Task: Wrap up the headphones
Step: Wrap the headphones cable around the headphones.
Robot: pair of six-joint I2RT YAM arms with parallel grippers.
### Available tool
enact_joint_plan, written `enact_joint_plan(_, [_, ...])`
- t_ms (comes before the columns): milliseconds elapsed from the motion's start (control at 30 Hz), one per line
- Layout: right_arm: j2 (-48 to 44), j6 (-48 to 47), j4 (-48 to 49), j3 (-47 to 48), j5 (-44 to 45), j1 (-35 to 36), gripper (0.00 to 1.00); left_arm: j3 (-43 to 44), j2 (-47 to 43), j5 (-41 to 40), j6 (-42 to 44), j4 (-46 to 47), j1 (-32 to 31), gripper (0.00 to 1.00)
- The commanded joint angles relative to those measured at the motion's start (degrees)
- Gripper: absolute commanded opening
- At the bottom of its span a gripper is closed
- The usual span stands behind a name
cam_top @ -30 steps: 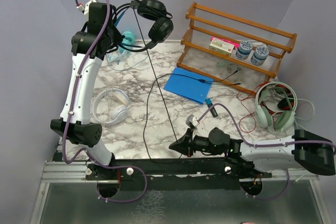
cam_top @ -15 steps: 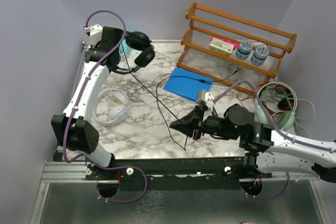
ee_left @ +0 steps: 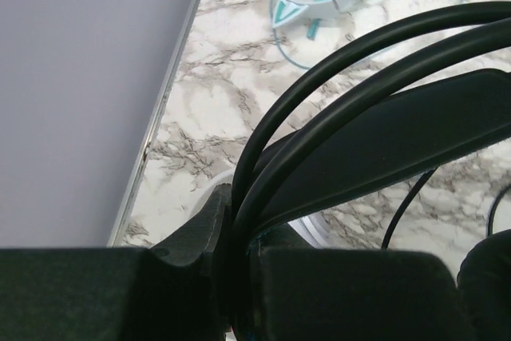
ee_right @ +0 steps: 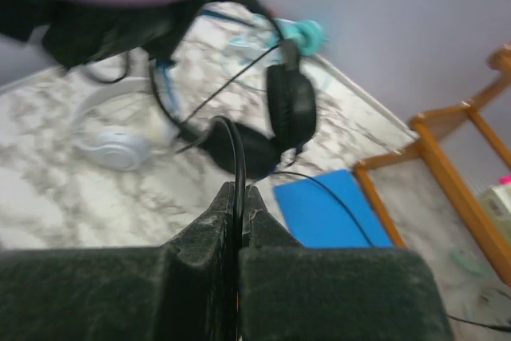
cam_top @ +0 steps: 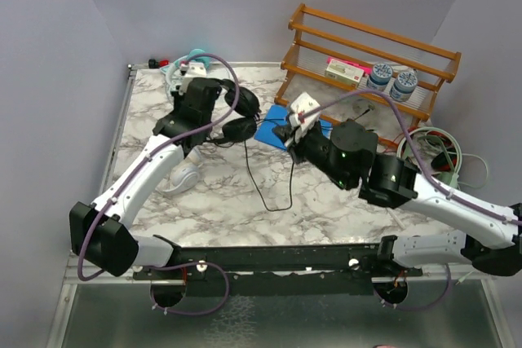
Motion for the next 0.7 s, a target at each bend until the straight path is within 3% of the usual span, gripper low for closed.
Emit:
enact_joint_plan(0, [4.1,-1.6,0.8,5.3,-1.0,-11.8,0.01,-4.3,-3.1,-7.2,7.1,6.0,-5.9,0.0])
enact_joint_plan(100, [7.6,-0.3,1.4,9.0,-6.3,-18.4,0.01,-6.7,-4.8,-7.8,7.9,6.0,-7.8,0.0])
enact_joint_plan(367, [13.5,-0.6,0.8,18.3,-8.9,-25.7,0.01,-11.3,-5.6,-10.4,10.4,5.6,-9.1,0.0])
enact_joint_plan(500, [14.4,-0.4,0.7,21.5,-10.4,-28.7,0.01,-12.0,-6.9,-6.4,9.6,5.4,-9.6,0.0])
enact_joint_plan(667, [17.6,-0.4,1.2,22.7,-15.7,-33.2,0.01,-10.6,-9.7,5.6,7.4,2.5,-9.9,0.0])
